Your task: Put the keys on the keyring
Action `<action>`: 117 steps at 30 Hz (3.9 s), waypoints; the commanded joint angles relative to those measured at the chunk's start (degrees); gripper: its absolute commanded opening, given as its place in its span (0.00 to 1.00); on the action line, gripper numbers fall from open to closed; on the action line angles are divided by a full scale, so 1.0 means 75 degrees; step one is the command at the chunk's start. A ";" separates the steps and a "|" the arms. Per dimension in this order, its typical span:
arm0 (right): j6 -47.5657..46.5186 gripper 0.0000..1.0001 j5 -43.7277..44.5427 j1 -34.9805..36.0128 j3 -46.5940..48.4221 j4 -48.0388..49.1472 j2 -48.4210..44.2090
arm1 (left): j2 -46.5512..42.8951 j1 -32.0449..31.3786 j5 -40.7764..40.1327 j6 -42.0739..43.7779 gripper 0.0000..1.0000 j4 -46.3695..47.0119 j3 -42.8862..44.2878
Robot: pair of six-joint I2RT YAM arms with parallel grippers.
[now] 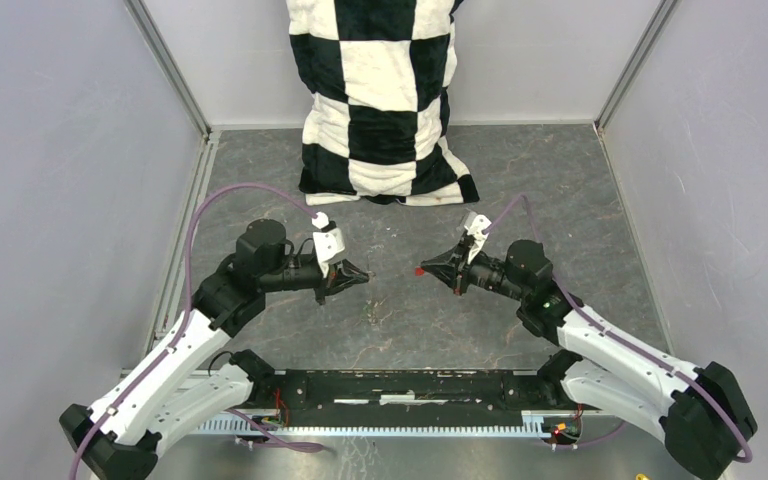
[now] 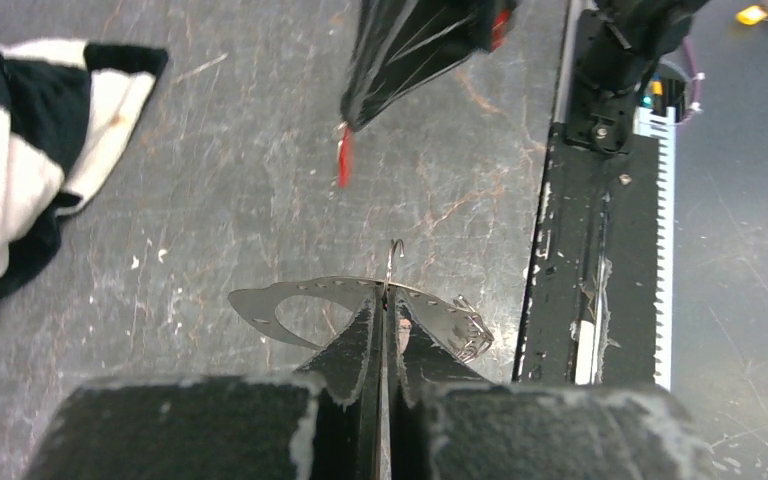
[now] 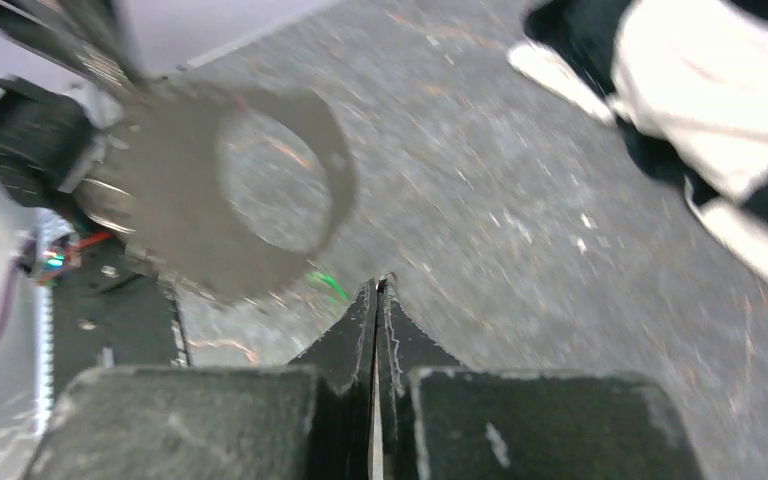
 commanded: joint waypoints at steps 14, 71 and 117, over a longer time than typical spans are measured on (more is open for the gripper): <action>-0.0415 0.01 0.0099 0.2383 0.2326 0.0027 0.1034 | -0.0046 -0.0009 -0.1182 -0.0875 0.02 0.0929 -0.0222; -0.0095 0.01 0.1313 0.2610 0.2890 0.0470 0.1752 | -0.0286 -0.0009 -0.0838 0.0037 0.02 0.0674 -0.0447; -0.0237 0.00 0.2013 0.2624 0.2585 -0.0115 0.1331 | -0.0301 -0.0009 -0.0976 -0.0074 0.02 0.0793 -0.0314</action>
